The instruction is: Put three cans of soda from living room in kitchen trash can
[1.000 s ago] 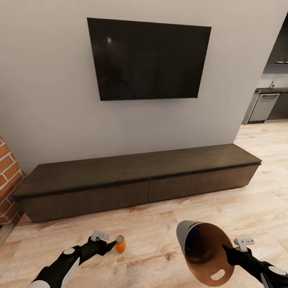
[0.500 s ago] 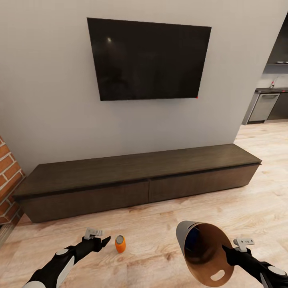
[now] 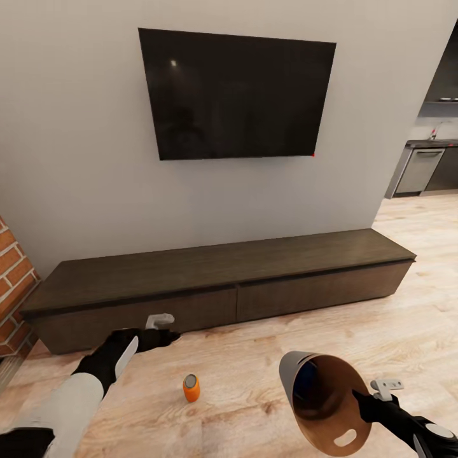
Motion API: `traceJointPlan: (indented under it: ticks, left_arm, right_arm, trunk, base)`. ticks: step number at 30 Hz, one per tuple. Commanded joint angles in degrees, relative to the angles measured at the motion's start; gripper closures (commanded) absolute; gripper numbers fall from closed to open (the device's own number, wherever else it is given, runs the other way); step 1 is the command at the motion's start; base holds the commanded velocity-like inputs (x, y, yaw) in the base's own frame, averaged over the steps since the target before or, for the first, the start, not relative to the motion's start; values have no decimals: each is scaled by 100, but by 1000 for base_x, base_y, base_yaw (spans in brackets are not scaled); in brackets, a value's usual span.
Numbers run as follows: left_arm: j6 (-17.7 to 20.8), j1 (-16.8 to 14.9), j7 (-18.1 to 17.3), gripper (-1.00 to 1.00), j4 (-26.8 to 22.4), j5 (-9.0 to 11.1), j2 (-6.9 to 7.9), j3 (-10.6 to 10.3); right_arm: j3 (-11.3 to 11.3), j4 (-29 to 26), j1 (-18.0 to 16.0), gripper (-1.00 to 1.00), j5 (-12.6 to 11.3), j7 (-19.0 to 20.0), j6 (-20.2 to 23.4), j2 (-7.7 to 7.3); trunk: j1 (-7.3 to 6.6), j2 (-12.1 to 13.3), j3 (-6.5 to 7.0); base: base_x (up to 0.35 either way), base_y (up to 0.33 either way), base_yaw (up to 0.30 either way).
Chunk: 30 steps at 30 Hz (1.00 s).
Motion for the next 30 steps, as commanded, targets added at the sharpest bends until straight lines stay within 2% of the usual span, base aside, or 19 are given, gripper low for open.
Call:
traceJointPlan:
  ticks: [1, 3, 7, 11, 14, 17, 18, 19, 22, 23, 26, 30]
  left_arm:
    - [62, -66, 35, -100, 46, 0, -4, 4]
    - [168, -208, 121, -100, 155, 15, -21, 16]
    - [234, -279, 191, -100, 212, 21, -160, 10]
    - [271, -299, 219, -100, 235, 8, -228, 1]
    - [281, -305, 223, -100, 239, 1, -245, -7]
    - [280, -308, 224, -100, 240, -3, -253, -11]
    - [275, -307, 224, -100, 240, -2, -254, -11]
    - [259, -309, 224, -100, 239, 4, -254, -11]
    - [225, -306, 224, -100, 233, 21, -256, -12]
    - [217, -305, 224, -100, 213, 23, -256, -12]
    - [208, -300, 201, -100, 198, 25, -252, -14]
    - [211, -300, 184, -100, 225, 18, -254, -19]
  right_arm:
    - [1, -5, -3, 100, -66, 27, 11, 2]
    - [6, 3, -3, 100, -56, 19, 12, 8]
    - [2, 1, -5, 100, -71, 30, 15, 1]
    - [-2, -60, -78, 100, -72, 32, 152, -29]
    - [-4, -270, -259, 100, -66, 32, 633, -57]
    - [-5, -959, -390, 100, -39, 29, 1617, -70]
    - [-5, -1104, -407, 100, -34, 28, 1807, -74]
    - [-5, -1401, -495, 100, -27, 26, 2228, -87]
    - [1, -1935, -941, 100, -2, 22, 3330, -143]
    - [2, -1990, -1065, 100, 3, 20, 3547, -152]
    - [5, -2047, -1201, 100, 8, 14, 3790, -159]
    - [10, -2057, -1264, 100, 6, -13, 3896, -152]
  trunk:
    - [0, 0, 0]
    - [0, 0, 0]
    - [0, 0, 0]
    - [88, -161, -72]
    - [154, -281, -126]
    - [220, -401, -180]
    - [241, -441, -198]
    - [263, -482, -215]
    - [307, -562, -251]
    - [307, -562, -252]
    - [307, -562, -254]
    - [307, -562, -261]
  base:
    - [0, 0, 0]
    - [0, 0, 0]
    - [0, 0, 0]
    - [0, 0, 0]
    - [0, 0, 0]
    - [0, 0, 0]
    - [0, 0, 0]
    - [0, 0, 0]
    - [0, 0, 0]
    - [0, 0, 0]
    - [6, 0, 0]
    - [152, 7, 0]
